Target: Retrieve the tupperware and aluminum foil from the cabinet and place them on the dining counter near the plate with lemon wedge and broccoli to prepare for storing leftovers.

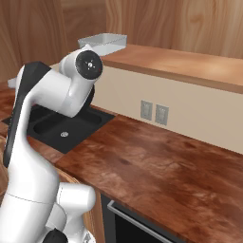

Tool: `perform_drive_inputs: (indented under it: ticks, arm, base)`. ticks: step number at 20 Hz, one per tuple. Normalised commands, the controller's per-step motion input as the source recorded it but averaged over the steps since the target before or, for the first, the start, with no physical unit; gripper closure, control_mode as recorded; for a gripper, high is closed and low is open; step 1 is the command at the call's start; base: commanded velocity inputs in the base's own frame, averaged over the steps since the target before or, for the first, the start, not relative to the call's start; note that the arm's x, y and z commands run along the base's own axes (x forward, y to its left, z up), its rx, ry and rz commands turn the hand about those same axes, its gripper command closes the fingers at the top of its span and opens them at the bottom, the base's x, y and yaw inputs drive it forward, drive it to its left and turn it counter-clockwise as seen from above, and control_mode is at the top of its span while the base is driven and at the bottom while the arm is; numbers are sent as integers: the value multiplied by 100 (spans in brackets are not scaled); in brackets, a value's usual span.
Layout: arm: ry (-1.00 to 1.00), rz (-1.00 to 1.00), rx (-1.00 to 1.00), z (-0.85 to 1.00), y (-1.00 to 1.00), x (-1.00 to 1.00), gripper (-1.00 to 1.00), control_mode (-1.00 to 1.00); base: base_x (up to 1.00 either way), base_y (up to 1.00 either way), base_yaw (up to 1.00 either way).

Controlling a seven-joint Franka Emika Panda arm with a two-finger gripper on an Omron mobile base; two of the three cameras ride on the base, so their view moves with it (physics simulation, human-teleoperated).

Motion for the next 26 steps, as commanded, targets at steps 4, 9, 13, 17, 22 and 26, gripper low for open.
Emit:
perform_drive_inputs:
  ticks: [4,9,13,17,22,26]
  arm:
    - [-3,3,0,39,29,36,-100,-100]
    - [1,1,-2,43,19,34,-100,-100]
    - [7,0,0,17,1,36,-100,-100]
    - [6,0,0,2,0,36,-100,-100]
    - [3,0,0,0,0,35,-100,-100]
    - [3,0,0,0,0,33,-100,-100]
  base:
    - [0,0,0]
    - [0,0,0]
    - [0,0,0]
    - [0,0,0]
    - [0,0,0]
    - [0,0,0]
